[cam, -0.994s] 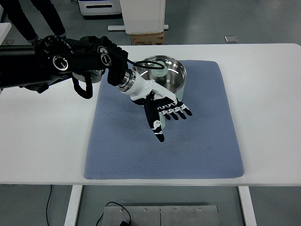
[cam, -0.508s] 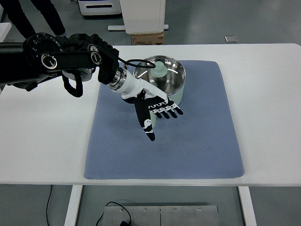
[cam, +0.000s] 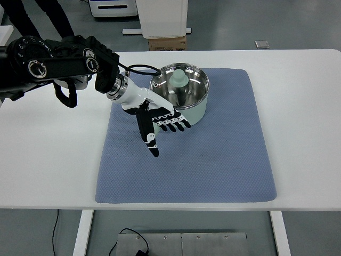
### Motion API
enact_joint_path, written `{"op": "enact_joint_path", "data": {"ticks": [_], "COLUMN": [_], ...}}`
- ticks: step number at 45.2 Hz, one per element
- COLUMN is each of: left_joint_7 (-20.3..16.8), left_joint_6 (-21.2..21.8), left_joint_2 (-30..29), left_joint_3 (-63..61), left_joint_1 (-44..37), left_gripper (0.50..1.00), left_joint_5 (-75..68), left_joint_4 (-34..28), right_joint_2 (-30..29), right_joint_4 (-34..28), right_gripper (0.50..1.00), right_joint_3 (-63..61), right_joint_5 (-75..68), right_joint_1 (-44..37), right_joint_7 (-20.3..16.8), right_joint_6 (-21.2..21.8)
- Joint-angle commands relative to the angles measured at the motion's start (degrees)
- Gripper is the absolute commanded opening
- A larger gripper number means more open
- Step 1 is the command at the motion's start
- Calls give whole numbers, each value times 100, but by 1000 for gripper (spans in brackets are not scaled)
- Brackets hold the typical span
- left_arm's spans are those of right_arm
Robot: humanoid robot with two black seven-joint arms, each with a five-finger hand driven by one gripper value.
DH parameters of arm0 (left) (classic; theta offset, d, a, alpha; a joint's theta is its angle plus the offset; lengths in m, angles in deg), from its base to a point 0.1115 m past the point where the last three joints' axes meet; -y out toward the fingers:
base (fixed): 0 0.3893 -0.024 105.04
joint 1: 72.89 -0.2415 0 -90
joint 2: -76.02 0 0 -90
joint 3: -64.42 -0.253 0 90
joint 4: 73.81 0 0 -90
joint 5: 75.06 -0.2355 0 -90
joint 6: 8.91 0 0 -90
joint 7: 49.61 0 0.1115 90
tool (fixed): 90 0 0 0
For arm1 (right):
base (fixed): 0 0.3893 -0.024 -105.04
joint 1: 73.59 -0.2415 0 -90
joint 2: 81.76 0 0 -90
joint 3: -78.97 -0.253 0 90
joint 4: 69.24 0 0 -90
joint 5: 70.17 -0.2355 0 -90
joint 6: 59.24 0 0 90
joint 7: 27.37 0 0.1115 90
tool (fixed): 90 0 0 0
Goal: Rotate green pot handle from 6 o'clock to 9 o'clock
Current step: 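Push the saucepan handle with the left hand, rotating it toward the left arm, then continue sweeping the handle with the left hand until it points toward the left arm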
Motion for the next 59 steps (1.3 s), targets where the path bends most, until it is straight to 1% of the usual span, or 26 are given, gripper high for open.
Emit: {"op": "enact_joint_path", "data": {"ticks": [1,34,53,59], "left_joint_7": [-1,-1,-1,-1], "left_joint_6": [-1,-1,-1,-1], "left_joint_2": [-72,-485,-503,-520], "left_joint_3": [-29,-292,-301,-301], "left_joint_1": [1,1,-96,-157], "left_gripper": [1000,1000,1000,1000], "left_joint_5": [-29,-425,-469,-565], "left_joint_4": [2,-77,-595,-666], "right_joint_2": [0,0,0,0], "right_joint_4": [0,0,0,0], "right_gripper": [1000,1000,1000,1000], "right_joint_3": [0,0,0,0], "right_joint_5": [-1,-1,-1,-1], "right_joint_1": [0,0,0,0], "right_joint_7": [-1,-1,-1,-1], "right_joint_6": [1,1,1,1]}}
